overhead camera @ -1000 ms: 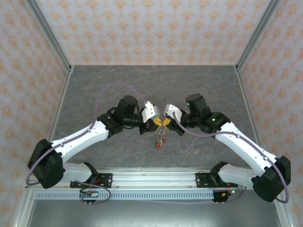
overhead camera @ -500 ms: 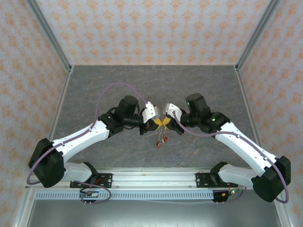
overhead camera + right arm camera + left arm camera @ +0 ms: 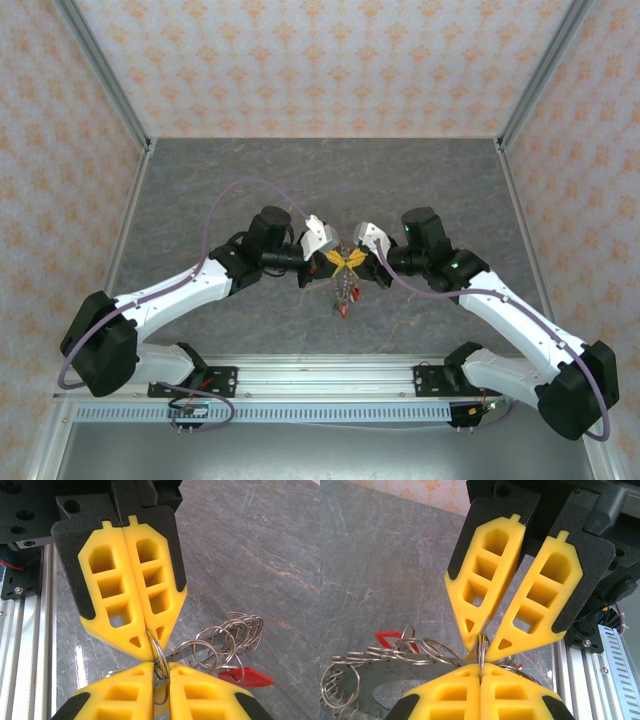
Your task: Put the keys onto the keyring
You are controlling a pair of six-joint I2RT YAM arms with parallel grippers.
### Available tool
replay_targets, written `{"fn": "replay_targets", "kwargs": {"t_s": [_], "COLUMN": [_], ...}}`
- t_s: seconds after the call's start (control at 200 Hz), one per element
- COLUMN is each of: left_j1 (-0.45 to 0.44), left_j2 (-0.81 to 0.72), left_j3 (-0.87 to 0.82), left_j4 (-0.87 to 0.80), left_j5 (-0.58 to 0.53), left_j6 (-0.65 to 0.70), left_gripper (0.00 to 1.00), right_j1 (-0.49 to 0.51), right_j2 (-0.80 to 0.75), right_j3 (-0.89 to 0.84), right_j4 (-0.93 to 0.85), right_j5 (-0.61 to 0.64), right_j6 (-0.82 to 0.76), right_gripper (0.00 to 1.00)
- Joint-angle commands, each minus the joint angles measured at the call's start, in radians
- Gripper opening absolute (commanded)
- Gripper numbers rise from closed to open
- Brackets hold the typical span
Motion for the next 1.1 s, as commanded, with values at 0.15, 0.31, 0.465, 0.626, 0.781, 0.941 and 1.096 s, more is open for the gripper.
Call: {"fn": "replay_targets", "kwargs": {"t_s": [0.15, 0.31, 0.465, 0.626, 0.781, 0.941, 1.096], "left_j1": [0.002, 0.0, -0.004, -0.007, -0.022, -0.03, -0.033], "left_j2": [-0.014, -0.018, -0.036, -0.023, -0.017, 0.004, 0.019], "left_j3": [0.022, 0.042, 0.056, 0.092, 0.107, 0.122, 0.143], "left_j4": [0.063, -0.032, -0.092, -0.173, -0.195, -0.216, -0.237], "left_j5": [0.026, -0.038, -0.101, -0.106, -0.083, -0.092, -0.091], "left_j6": [-0.001, 0.056, 0.114, 0.165, 0.182, 0.192, 0.21], "left_gripper": [0.0, 0.17, 0.2, 0.21, 0.24, 0.24, 0.24], "right_j1": [-0.013, -0.012, -0.009, 0.001, 0.011, 0.013, 0.014], "right_j2": [0.0, 0.026, 0.048, 0.049, 0.049, 0.045, 0.037], "right_j3": [-0.012, 0.056, 0.112, 0.133, 0.146, 0.148, 0.144], "right_j4": [0.096, -0.029, -0.121, -0.146, -0.162, -0.158, -0.145], "right_j5": [-0.073, -0.038, -0.011, 0.007, 0.007, -0.002, -0.022], "right_j6": [0.035, -0.021, -0.07, -0.087, -0.099, -0.105, -0.11], "right_gripper": [0.04, 0.0, 0.0, 0.0, 0.0, 0.0, 0.0]}}
